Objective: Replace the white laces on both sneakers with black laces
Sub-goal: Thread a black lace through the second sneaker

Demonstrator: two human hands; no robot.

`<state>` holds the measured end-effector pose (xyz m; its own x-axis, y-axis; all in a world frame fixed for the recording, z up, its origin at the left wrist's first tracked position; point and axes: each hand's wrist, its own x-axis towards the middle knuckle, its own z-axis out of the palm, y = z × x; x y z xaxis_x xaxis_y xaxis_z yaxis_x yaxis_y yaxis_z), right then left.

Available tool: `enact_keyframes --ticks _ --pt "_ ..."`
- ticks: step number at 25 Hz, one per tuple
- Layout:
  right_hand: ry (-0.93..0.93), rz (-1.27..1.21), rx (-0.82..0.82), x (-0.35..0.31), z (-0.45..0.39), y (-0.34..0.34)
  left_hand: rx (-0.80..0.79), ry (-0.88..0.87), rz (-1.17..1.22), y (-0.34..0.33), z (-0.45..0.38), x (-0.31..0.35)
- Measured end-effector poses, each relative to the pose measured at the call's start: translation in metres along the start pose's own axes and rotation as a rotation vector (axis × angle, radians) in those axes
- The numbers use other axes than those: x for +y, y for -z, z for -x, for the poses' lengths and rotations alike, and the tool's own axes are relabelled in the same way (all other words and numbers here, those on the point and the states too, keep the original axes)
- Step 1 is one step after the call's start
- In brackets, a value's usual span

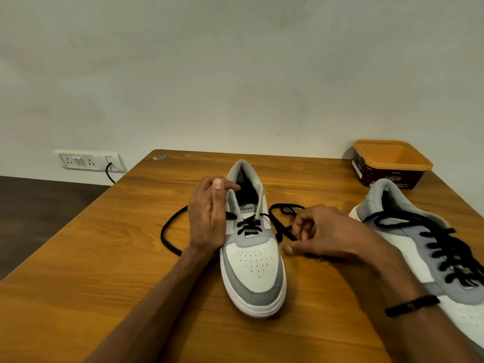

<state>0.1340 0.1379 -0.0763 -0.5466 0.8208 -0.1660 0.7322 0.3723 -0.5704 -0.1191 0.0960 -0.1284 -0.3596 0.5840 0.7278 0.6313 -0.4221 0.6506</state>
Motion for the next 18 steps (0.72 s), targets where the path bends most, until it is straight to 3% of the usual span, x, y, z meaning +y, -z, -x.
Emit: enact_keyframes --ticks 5,9,13,15,18 --pt "0.058 0.149 -0.013 -0.006 -0.003 -0.002 0.098 0.278 0.079 0.003 -0.001 -0.002" --pt "-0.026 0.323 0.105 -0.001 -0.007 -0.008 0.075 0.589 0.244 0.006 -0.007 -0.012" --pt "-0.097 0.396 0.187 -0.001 -0.006 -0.005 0.061 0.581 0.251 0.007 -0.007 -0.015" --pt "-0.093 0.211 0.214 -0.004 -0.006 -0.008 0.051 0.571 0.254 0.007 -0.007 -0.015" --pt "-0.101 -0.632 0.261 -0.011 -0.004 -0.004 0.031 0.589 0.241 0.007 -0.008 -0.014"
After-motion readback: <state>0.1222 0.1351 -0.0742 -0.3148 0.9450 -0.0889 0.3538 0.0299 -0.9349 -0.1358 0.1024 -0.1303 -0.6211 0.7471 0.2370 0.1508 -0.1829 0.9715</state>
